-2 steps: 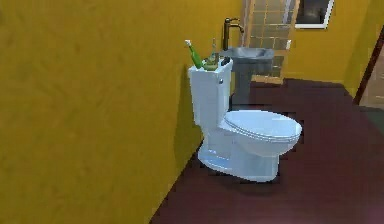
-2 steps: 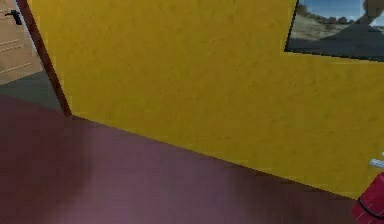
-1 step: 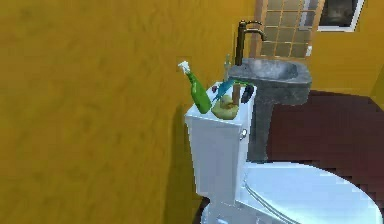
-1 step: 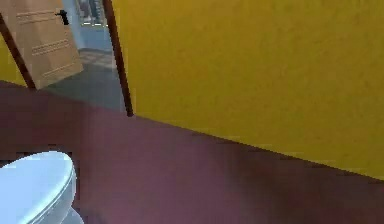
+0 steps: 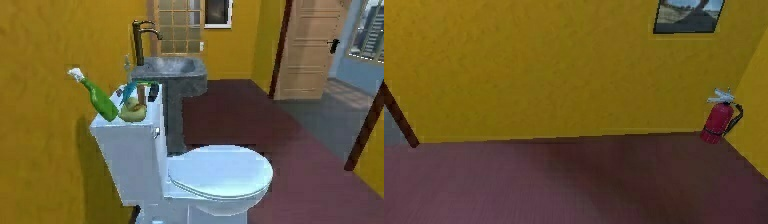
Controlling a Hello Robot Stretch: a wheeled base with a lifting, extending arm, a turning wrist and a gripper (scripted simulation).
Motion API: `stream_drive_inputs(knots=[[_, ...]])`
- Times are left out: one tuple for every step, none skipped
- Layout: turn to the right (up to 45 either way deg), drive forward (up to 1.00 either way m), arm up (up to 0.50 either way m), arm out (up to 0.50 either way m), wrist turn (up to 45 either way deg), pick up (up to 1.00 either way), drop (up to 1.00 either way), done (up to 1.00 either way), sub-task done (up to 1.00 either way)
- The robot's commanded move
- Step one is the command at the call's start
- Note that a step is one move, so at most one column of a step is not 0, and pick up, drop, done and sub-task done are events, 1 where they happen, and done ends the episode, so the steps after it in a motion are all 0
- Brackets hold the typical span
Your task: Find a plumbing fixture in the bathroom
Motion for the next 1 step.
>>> stream_drive_inputs(knots=[[0.0, 0.0, 0.0, 0.0, 0.0, 0.0, 0.0, 1.0, 0.0]])
